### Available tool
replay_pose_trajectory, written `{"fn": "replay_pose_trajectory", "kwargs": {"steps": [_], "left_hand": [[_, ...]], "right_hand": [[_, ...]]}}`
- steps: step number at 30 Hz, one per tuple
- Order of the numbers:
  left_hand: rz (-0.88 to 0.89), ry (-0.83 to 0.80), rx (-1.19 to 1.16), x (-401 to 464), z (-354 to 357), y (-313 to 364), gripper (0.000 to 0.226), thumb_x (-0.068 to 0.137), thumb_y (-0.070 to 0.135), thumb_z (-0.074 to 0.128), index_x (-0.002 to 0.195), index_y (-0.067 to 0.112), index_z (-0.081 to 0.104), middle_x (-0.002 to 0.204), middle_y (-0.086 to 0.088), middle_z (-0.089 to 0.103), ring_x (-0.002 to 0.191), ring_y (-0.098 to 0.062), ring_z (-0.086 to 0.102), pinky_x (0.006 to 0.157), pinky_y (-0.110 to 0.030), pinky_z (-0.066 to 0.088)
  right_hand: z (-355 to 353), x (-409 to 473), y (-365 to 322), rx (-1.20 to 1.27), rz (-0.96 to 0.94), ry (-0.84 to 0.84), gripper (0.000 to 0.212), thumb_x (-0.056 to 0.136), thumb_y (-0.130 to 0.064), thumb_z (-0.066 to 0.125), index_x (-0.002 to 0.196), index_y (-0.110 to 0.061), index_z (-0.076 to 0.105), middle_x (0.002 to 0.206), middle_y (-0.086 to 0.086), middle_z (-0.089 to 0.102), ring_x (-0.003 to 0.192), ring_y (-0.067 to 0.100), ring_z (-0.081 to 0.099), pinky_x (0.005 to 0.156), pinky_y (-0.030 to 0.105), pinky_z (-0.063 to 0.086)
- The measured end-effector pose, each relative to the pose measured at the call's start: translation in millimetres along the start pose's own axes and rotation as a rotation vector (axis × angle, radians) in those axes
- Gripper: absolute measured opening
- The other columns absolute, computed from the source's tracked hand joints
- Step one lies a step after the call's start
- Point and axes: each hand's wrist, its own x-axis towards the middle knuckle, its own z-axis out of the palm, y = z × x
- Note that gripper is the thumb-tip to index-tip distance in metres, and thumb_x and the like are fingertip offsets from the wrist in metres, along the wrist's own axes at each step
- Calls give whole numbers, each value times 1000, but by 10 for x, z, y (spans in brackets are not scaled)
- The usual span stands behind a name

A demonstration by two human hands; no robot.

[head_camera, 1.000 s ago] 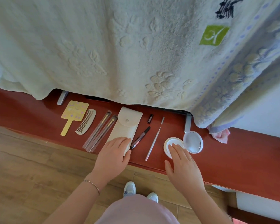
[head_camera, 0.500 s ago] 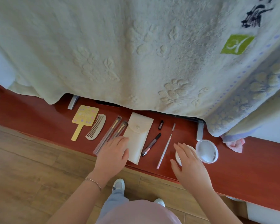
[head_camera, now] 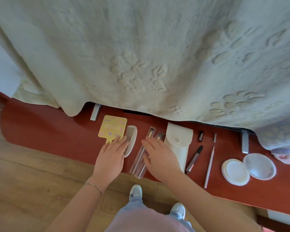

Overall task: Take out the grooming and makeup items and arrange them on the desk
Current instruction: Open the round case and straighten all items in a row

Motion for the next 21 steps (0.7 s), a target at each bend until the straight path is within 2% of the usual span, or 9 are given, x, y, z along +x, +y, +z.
{"fn": "replay_pose_trajectory", "kwargs": {"steps": [4,9,15,21], "left_hand": [[-45,11,8,2,25,-176,56,74,9,72,128,10,56,137,-6,52,125,-24,51,94,-42,47],[-92,-17,-25,-76,100,-406,55,79,8,67,131,4,50,140,-10,48,124,-25,52,89,-39,53],[-62,7,-11,-109,101,-538,52,75,7,71,125,3,58,132,-11,56,112,-23,62,82,-34,54],[-88,54,17,-118,97,-545,46,80,14,66,125,6,58,130,-10,58,112,-22,62,81,-35,53]], "right_hand": [[219,322,-146,-122,-18,-30,54,98,-32,37,147,-14,24,155,6,23,144,21,17,116,36,5],[448,539,-276,-250,2,-152,73,95,-56,27,150,-13,7,159,7,4,146,20,0,116,39,-5],[478,536,-248,-302,-24,-165,76,93,-60,27,150,-13,8,159,8,2,146,20,-1,116,39,-6],[467,493,-235,-289,-21,-129,76,93,-60,30,149,-11,13,158,9,8,146,23,4,117,40,-1]]}}
